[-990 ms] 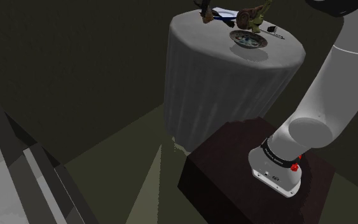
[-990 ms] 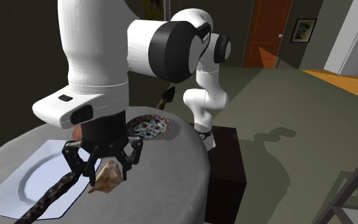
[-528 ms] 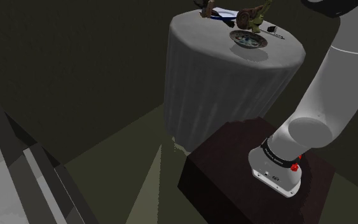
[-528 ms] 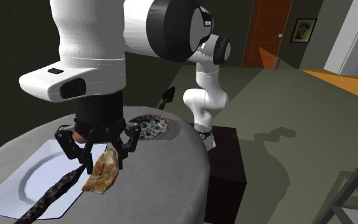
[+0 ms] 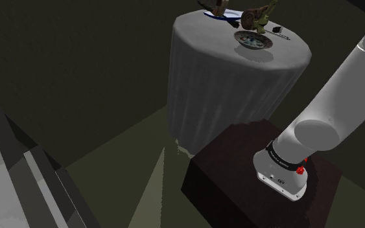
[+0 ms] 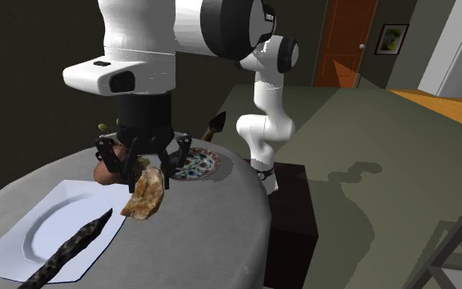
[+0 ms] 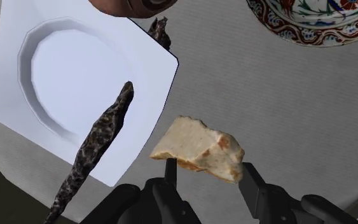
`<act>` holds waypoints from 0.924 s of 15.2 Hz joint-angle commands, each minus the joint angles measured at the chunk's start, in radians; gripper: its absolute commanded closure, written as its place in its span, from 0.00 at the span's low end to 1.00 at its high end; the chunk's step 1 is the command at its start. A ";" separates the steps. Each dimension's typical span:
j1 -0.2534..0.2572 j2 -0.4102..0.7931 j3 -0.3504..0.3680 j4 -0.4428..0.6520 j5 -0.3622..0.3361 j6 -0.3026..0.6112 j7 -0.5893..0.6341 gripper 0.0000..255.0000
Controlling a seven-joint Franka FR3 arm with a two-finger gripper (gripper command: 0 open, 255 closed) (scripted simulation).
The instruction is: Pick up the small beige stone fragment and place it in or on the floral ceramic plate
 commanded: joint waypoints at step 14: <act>-0.051 -0.608 -0.006 -0.615 -0.146 0.025 -0.019 1.00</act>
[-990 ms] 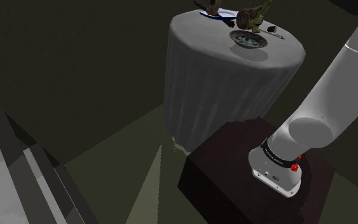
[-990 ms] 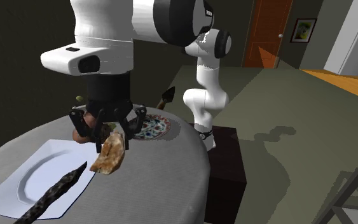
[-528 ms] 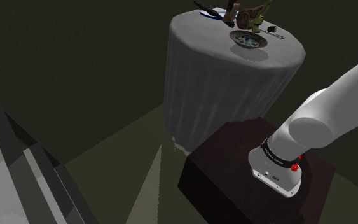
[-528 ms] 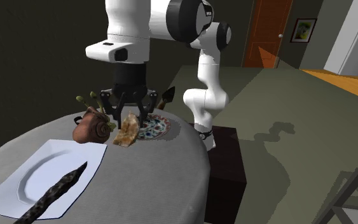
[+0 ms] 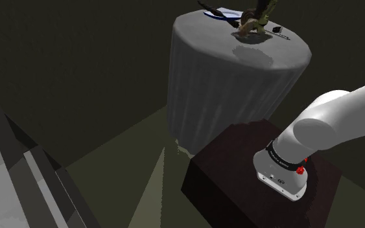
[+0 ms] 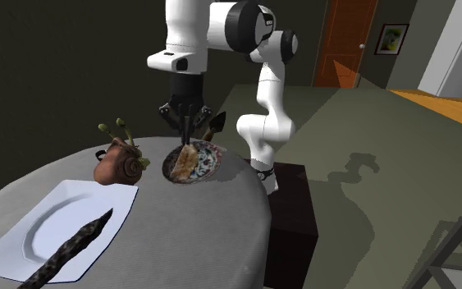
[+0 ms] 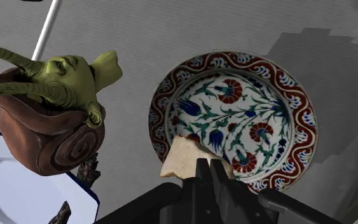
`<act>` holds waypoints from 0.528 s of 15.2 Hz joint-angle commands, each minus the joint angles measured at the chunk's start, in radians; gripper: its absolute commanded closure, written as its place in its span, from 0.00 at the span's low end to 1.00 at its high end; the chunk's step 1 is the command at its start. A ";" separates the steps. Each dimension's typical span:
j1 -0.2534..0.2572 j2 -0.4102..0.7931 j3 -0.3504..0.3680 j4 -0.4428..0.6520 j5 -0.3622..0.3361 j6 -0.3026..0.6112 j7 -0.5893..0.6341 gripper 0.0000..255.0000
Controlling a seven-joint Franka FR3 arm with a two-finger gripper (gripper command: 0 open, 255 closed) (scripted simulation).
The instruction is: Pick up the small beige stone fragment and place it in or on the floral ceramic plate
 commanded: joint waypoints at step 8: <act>-0.015 0.299 0.253 0.211 -0.301 -0.374 0.310 0.00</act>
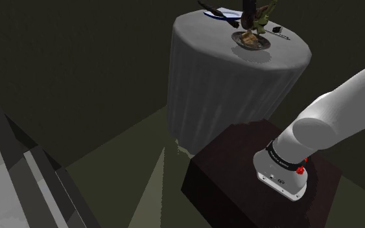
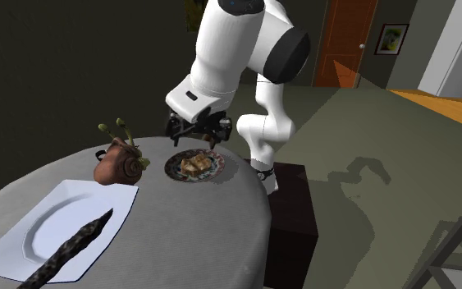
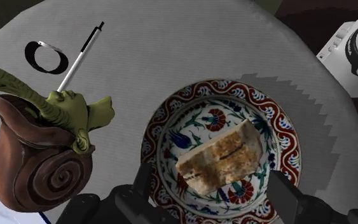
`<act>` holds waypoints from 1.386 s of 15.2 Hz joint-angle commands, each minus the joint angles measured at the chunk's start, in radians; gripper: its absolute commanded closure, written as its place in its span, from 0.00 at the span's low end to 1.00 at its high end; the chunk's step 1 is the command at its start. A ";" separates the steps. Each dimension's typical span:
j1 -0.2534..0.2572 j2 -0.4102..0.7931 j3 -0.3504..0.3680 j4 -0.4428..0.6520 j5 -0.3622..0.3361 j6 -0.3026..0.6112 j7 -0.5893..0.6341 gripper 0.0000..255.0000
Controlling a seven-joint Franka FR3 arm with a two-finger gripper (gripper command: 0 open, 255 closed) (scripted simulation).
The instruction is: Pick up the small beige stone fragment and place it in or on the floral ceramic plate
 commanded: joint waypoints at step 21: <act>-0.010 -0.006 -0.007 -0.086 -0.033 0.045 0.030 1.00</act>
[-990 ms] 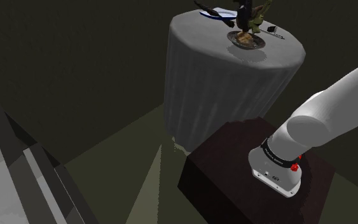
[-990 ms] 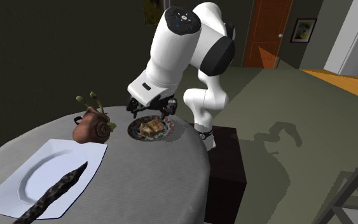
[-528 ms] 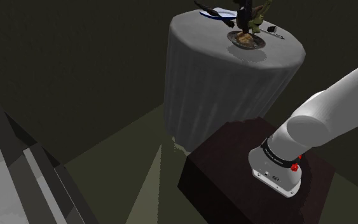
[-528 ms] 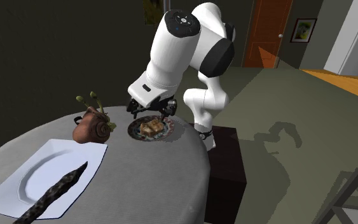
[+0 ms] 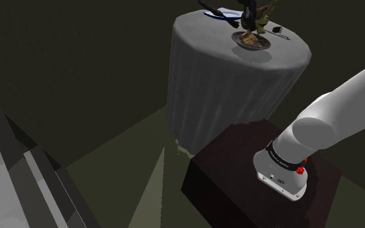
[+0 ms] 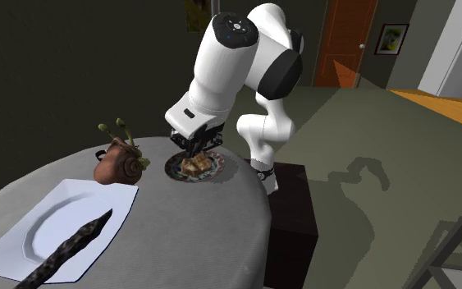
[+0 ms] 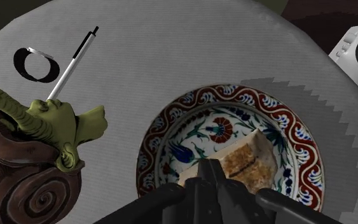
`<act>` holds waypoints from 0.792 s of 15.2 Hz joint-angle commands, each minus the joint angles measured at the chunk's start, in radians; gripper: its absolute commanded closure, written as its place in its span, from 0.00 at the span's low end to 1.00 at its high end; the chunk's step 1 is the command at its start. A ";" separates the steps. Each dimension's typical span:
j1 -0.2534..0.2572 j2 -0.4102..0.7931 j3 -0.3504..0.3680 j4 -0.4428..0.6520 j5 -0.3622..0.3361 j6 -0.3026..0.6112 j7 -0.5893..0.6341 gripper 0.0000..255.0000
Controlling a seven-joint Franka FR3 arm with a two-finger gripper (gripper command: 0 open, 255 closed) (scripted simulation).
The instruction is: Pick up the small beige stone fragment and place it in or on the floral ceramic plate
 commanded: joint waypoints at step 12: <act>-0.055 -0.405 -0.198 -0.382 0.372 0.402 0.104 0.00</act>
